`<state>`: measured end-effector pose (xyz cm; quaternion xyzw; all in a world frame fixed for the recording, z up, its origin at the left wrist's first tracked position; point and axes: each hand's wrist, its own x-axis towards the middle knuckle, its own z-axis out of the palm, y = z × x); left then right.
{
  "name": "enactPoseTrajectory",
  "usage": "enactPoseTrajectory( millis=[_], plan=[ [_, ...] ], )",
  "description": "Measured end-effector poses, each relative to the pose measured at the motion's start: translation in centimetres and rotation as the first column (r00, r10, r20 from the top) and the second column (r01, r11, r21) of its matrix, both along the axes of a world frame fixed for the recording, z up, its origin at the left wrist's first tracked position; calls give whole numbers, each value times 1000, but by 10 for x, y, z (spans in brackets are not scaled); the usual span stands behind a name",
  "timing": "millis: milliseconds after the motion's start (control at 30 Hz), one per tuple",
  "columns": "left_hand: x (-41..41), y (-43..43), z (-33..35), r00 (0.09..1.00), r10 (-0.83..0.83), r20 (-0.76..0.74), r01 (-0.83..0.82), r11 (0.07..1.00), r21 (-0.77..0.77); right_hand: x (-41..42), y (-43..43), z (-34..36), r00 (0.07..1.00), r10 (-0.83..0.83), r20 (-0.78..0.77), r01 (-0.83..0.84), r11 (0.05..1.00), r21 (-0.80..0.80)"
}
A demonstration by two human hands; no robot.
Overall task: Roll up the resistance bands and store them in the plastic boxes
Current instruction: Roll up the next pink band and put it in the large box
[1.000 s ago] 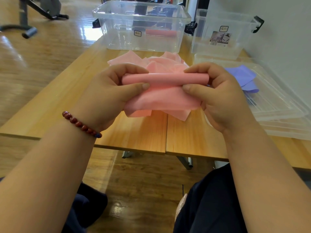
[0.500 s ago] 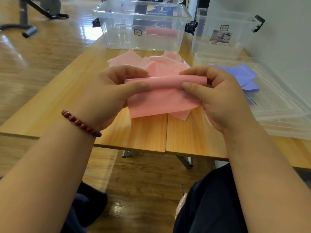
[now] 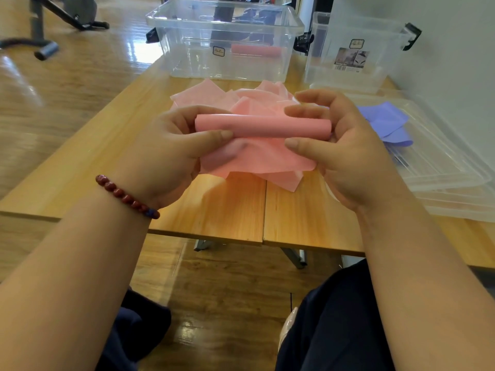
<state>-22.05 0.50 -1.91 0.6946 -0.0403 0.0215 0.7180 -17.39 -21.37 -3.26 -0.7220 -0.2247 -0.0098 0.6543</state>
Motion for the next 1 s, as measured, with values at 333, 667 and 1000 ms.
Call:
enactPoseTrajectory(
  millis=[333, 667, 1000],
  plan=[
    [1, -2, -3, 1000, 9, -5, -9, 1000, -18, -4, 1, 1, 990, -116, 84, 119, 992, -35],
    [6, 0, -7, 996, 86, 38, -87, 996, 22, -3, 2, 1, 996, -86, 8, 86, 995, -57],
    [2, 0, -4, 999, 39, 11, -39, 999, 19, -5, 4, 5, 990, -143, -1, 142, 985, 100]
  ],
)
